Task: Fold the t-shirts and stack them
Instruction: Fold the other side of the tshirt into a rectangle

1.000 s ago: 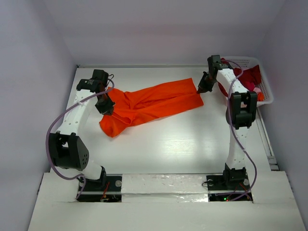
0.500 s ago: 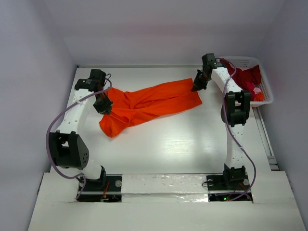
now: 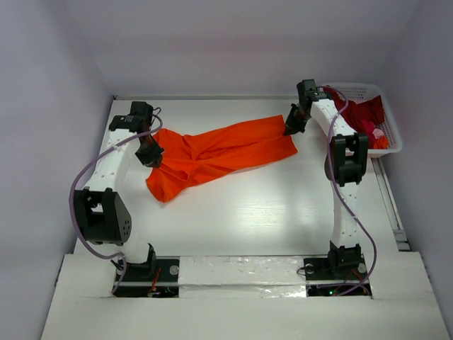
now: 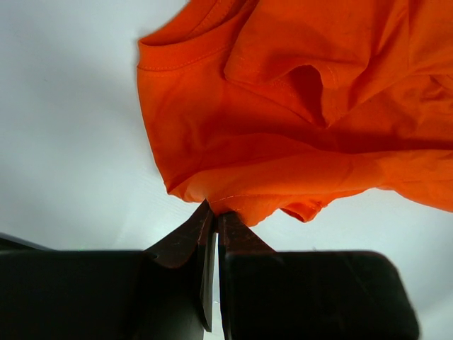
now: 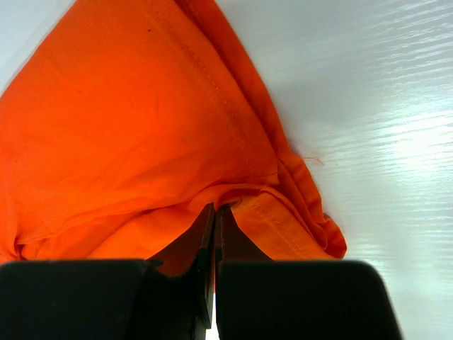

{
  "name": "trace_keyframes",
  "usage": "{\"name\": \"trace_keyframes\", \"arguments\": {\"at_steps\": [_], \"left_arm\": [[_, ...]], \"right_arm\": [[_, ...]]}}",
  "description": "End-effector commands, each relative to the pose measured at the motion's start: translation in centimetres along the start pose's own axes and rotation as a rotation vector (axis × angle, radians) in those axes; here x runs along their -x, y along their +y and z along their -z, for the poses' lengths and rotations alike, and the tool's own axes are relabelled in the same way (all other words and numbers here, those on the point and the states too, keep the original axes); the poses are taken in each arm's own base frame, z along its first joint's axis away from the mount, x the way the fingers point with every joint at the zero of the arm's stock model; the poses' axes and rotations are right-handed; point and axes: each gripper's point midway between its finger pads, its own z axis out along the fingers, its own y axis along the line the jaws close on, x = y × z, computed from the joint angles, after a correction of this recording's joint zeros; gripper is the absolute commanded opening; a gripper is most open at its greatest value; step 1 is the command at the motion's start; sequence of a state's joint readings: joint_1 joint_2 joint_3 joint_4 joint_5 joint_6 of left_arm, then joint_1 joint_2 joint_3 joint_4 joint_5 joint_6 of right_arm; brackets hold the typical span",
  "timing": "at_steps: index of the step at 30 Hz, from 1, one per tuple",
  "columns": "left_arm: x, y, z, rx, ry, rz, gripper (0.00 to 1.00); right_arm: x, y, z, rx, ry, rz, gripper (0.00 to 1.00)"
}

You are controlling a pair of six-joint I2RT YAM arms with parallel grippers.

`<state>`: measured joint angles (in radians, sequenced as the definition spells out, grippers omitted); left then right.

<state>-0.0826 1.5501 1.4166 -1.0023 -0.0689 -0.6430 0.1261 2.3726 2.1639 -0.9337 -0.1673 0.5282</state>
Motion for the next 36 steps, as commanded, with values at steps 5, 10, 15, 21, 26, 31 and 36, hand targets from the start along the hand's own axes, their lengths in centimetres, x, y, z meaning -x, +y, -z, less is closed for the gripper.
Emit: {"name": "trace_keyframes", "arguments": {"at_steps": [5, 10, 15, 21, 26, 31, 36], "left_arm": [[2.4, 0.1, -0.6, -0.005, -0.046, 0.018, 0.0], [3.2, -0.5, -1.2, -0.018, -0.045, 0.021, 0.0], [4.0, -1.5, -2.1, -0.031, -0.046, 0.02, 0.0], [4.8, -2.2, -3.3, -0.028, -0.05, 0.017, 0.0], [5.5, -2.7, -4.1, -0.023, -0.05, 0.017, 0.0], [6.3, -2.8, -4.0, -0.019, -0.054, 0.023, 0.0], [7.0, -3.0, -2.0, -0.039, -0.083, 0.026, 0.0]], "right_arm": [[1.2, 0.5, 0.9, -0.016, -0.054, -0.01, 0.0], [1.1, 0.5, 0.5, -0.012, -0.048, -0.014, 0.0], [0.9, 0.5, 0.0, -0.006, -0.038, -0.013, 0.0], [1.0, 0.3, -0.3, -0.012, -0.04, -0.007, 0.0], [1.0, 0.3, -0.5, -0.009, -0.038, -0.007, 0.0], [1.0, 0.3, -0.4, -0.012, -0.04, -0.007, 0.0], [1.0, 0.5, -0.4, -0.004, -0.041, -0.009, 0.0]]}}
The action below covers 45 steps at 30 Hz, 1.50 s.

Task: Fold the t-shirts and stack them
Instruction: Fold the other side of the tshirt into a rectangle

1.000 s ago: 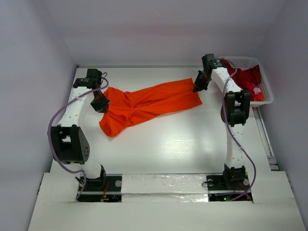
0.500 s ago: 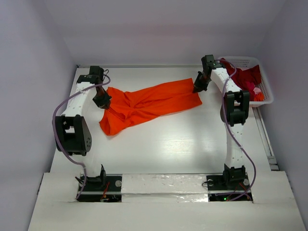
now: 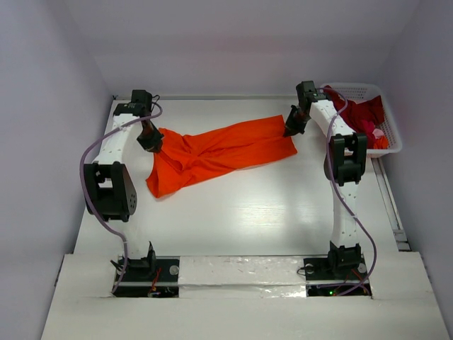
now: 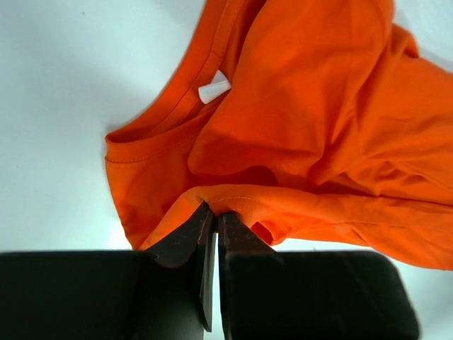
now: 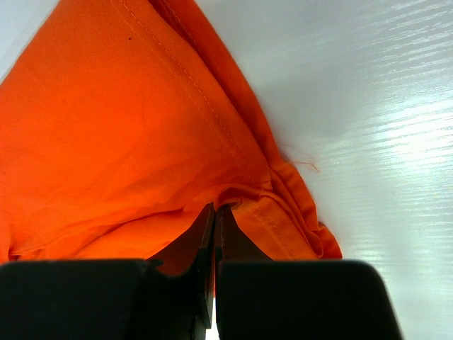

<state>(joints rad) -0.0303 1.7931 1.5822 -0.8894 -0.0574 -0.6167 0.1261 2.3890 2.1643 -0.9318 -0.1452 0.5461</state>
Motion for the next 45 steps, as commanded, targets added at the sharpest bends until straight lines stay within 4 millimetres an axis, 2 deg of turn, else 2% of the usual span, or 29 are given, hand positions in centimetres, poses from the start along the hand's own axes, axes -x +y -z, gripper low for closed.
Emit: {"name": "trace_keyframes", "arguments": {"at_steps": [1, 4, 8, 15, 20, 23, 32, 38, 42, 45], "left_arm": [[1.8, 0.3, 2.8, -0.015, -0.069, 0.009, 0.0], [2.4, 0.7, 3.2, -0.006, -0.088, 0.021, 0.0], [2.6, 1.0, 2.1, 0.012, -0.067, 0.018, 0.0], [3.7, 1.2, 1.6, 0.021, -0.075, 0.027, 0.0], [4.4, 0.6, -0.1, 0.019, -0.056, 0.032, 0.0], [4.3, 0.2, -1.2, 0.017, -0.03, 0.03, 0.0], [3.4, -0.3, -2.7, -0.007, 0.017, 0.014, 0.0], [2.8, 0.5, -3.3, 0.018, 0.021, 0.006, 0.09], [3.0, 0.6, -3.5, 0.024, 0.011, 0.002, 0.26], [3.0, 0.6, -3.9, 0.031, 0.016, 0.001, 0.34]], "right_arm": [[1.0, 1.0, 0.4, 0.024, -0.04, 0.01, 0.0], [1.0, 1.0, 0.3, 0.025, -0.039, 0.009, 0.0], [0.8, 0.9, 0.1, 0.019, -0.035, 0.007, 0.0], [1.0, 1.0, 0.3, 0.023, -0.042, 0.008, 0.0], [0.9, 1.0, 0.1, 0.028, -0.037, 0.003, 0.0], [0.9, 1.1, 0.1, 0.031, -0.037, 0.003, 0.0], [0.9, 1.0, -0.1, 0.027, -0.039, 0.006, 0.0], [1.2, 1.0, 0.0, 0.023, -0.053, 0.006, 0.0], [1.6, 0.9, 0.2, 0.016, -0.067, 0.011, 0.0], [1.8, 0.9, 0.1, 0.015, -0.074, 0.015, 0.0]]}}
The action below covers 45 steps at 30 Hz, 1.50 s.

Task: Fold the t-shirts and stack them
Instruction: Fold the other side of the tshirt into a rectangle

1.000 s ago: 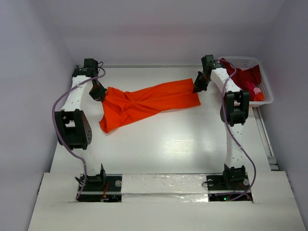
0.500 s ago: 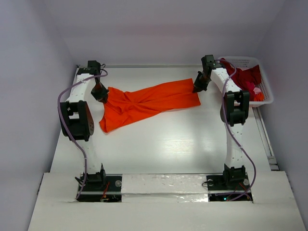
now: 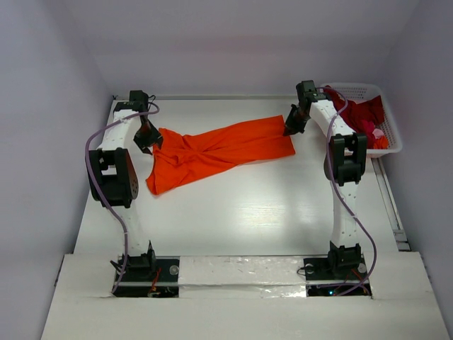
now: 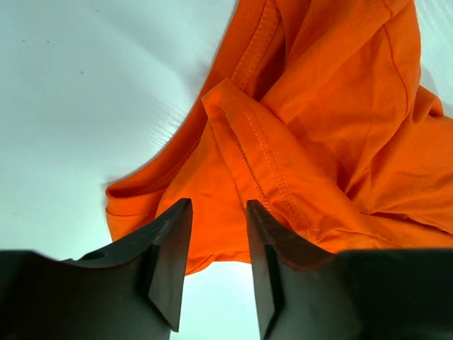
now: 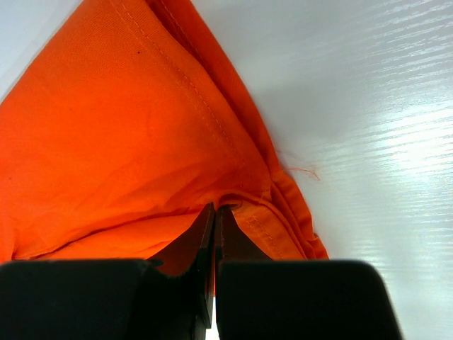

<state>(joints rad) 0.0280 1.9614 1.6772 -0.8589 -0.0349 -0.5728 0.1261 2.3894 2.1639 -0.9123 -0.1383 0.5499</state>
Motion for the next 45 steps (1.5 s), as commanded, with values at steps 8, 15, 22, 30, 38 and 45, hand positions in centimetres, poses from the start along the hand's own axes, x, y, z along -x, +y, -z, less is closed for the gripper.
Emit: {"name": "trace_keyframes", "arguments": {"at_steps": [8, 15, 22, 30, 38, 45], "left_arm": [[1.6, 0.2, 1.9, 0.001, -0.069, 0.006, 0.41], [-0.4, 0.9, 3.5, -0.023, -0.068, -0.01, 0.4], [-2.5, 1.8, 4.6, -0.043, -0.059, -0.022, 0.39], [-5.4, -1.9, 6.2, -0.132, -0.052, -0.101, 0.37], [-8.5, -5.2, 3.3, -0.131, -0.023, -0.168, 0.29], [-8.6, -5.1, 0.6, -0.107, -0.03, -0.171, 0.29]], "right_arm": [[2.5, 0.2, 0.3, -0.038, -0.095, 0.042, 0.0], [4.2, 0.7, 1.1, -0.045, -0.147, 0.058, 0.02], [5.3, 0.6, 1.9, -0.044, -0.173, 0.055, 0.32], [5.8, 0.1, 5.6, -0.078, -0.249, 0.04, 0.7], [4.9, 0.8, 8.6, -0.021, -0.27, 0.041, 0.7], [4.3, 1.2, 9.0, 0.009, -0.258, 0.042, 0.7]]}}
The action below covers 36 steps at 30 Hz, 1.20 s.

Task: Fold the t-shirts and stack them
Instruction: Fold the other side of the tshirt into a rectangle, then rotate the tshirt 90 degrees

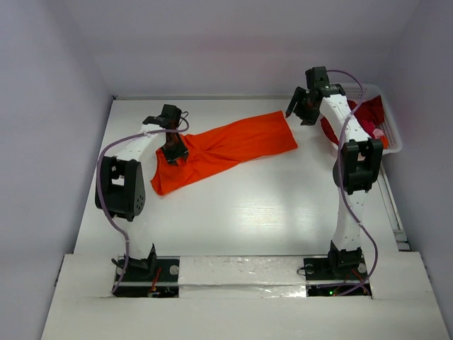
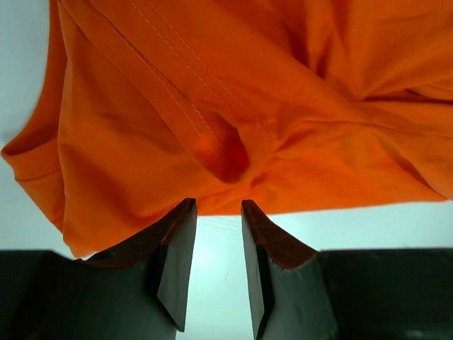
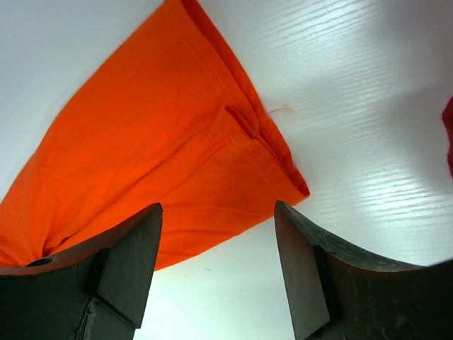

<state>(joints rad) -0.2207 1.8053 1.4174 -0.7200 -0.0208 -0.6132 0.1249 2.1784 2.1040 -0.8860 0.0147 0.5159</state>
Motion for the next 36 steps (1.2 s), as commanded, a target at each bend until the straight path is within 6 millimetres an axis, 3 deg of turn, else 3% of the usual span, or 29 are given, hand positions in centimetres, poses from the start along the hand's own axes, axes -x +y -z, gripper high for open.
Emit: {"name": "trace_keyframes", "arguments": {"at_steps": [1, 8, 15, 18, 26, 33, 36], "left_arm": [[1.2, 0.0, -0.8, 0.007, -0.047, 0.018, 0.29], [2.7, -0.9, -1.8, 0.008, -0.067, 0.013, 0.28], [4.0, -2.3, -0.5, -0.036, -0.089, 0.017, 0.28], [4.2, -2.3, -0.2, -0.037, -0.102, 0.017, 0.28], [3.8, -1.8, -1.6, -0.01, -0.086, 0.015, 0.28], [4.1, -1.9, -1.8, -0.003, -0.088, 0.02, 0.02], [4.4, -2.0, -1.6, -0.002, -0.093, 0.022, 0.0]], "right_arm": [[0.6, 1.0, 0.7, 0.059, -0.018, -0.008, 0.7], [0.7, 1.4, 1.0, 0.08, -0.019, -0.009, 0.7], [0.4, 1.4, 0.7, 0.081, -0.008, -0.008, 0.7], [0.4, 1.5, 0.6, 0.085, -0.007, -0.009, 0.7], [0.6, 1.7, 0.5, 0.089, -0.007, -0.011, 0.7], [0.6, 1.6, 0.5, 0.086, -0.009, -0.011, 0.69], [0.6, 1.6, 0.6, 0.088, -0.008, -0.011, 0.69]]}}
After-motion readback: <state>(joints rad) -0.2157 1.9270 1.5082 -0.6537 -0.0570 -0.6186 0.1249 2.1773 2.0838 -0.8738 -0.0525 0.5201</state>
